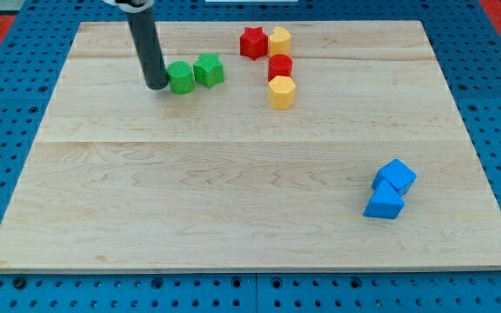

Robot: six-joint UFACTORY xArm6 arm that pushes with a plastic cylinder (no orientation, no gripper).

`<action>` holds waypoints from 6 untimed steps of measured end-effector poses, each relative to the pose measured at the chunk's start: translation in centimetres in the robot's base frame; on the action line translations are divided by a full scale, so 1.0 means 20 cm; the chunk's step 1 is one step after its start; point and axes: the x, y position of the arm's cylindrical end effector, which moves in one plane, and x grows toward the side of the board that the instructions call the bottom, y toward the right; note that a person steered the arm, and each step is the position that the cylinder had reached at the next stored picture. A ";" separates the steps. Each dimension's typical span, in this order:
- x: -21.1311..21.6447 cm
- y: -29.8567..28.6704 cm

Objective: Move your arm to the center of the board

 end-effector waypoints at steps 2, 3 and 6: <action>0.00 0.39; -0.01 0.56; 0.35 0.70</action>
